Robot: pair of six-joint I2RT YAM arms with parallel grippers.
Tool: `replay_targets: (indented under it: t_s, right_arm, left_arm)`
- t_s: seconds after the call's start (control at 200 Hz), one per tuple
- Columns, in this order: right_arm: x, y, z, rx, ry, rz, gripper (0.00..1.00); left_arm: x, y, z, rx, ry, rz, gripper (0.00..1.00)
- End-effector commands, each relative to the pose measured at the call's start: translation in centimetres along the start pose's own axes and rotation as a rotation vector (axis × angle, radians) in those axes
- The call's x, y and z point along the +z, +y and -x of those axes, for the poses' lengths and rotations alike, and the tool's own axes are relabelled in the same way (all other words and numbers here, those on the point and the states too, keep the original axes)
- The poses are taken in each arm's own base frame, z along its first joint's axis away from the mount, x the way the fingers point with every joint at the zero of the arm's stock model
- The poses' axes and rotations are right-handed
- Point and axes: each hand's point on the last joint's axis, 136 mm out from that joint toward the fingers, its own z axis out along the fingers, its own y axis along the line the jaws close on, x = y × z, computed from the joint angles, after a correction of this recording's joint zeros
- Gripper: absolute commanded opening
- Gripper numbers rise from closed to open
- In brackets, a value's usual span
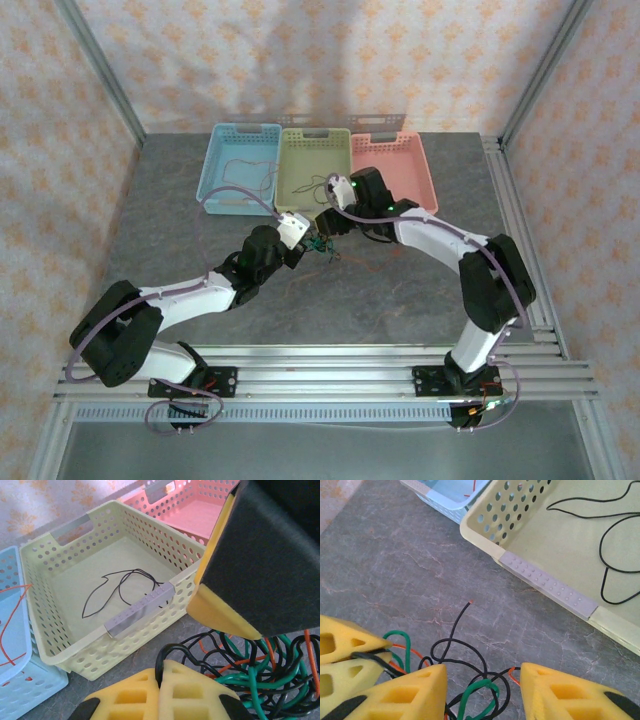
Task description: Untangle the cables
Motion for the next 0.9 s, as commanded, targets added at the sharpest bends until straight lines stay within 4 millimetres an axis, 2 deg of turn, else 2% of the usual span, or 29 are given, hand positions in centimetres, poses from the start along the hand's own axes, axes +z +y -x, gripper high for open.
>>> replay_targets:
  t_s: [0.0, 0.255, 0.495, 0.626, 0.751, 0.896]
  right_arm:
    - [0.6, -0.1, -0.4, -0.013, 0.045, -0.022, 0.40]
    - [0.9, -0.1, -0.3, -0.023, 0.058, -0.032, 0.27]
    - [0.0, -0.3, 0.2, -0.044, 0.024, -0.060, 0.04]
    - [-1.4, -1.0, 1.4, -0.066, -0.062, -0.136, 0.00]
    - [-3.6, -2.2, 2.9, -0.066, -0.178, -0.210, 0.00]
    - [-7.0, -5.1, 3.8, 0.003, -0.335, -0.299, 0.00]
  left_arm:
    - [0.2, 0.0, 1.2, -0.003, -0.037, 0.004, 0.00]
    - [0.2, -0.1, 1.2, 0.002, -0.034, 0.005, 0.00]
    - [0.2, 0.0, 1.3, 0.002, -0.037, 0.008, 0.00]
    - [0.1, 0.3, 1.3, 0.000, -0.035, 0.026, 0.00]
    - [0.0, 1.0, 1.2, -0.008, -0.031, 0.065, 0.00]
    - [-0.2, 1.8, 1.2, -0.026, -0.029, 0.098, 0.00]
